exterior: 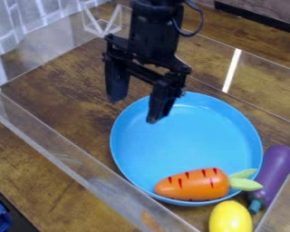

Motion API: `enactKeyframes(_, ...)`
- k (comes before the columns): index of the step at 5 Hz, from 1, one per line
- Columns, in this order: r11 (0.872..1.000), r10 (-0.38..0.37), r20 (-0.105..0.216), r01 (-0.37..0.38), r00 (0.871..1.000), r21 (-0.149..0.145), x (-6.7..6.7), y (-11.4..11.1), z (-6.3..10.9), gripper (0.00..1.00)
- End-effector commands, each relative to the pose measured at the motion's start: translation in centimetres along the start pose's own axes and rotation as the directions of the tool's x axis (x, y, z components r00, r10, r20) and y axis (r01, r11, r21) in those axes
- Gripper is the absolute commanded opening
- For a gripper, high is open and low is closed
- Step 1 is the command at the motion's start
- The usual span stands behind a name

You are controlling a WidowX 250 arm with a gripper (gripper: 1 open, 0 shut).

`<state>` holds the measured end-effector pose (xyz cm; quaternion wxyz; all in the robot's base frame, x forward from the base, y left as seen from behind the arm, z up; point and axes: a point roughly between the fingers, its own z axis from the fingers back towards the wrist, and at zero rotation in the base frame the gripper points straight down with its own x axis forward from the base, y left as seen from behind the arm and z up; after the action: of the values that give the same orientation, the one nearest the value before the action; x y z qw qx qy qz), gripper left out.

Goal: Remove the lemon from the blue tray and put it on the table

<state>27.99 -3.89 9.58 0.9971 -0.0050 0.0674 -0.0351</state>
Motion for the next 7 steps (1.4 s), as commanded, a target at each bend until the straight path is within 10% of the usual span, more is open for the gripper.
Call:
enactKeyframes(1,0.999,-0.037,0.038,0.037,0.999,0.000,0.1,-1.7,0.3,1.00)
enactKeyframes(6,0.989,-0.148,0.096,0.147,0.984,0.019,0.0,-10.5,-5.9,1.00)
enactKeyframes(7,0.988,-0.153,0.097,0.152,0.983,0.019,0.2,-10.8,-6.4,0.00)
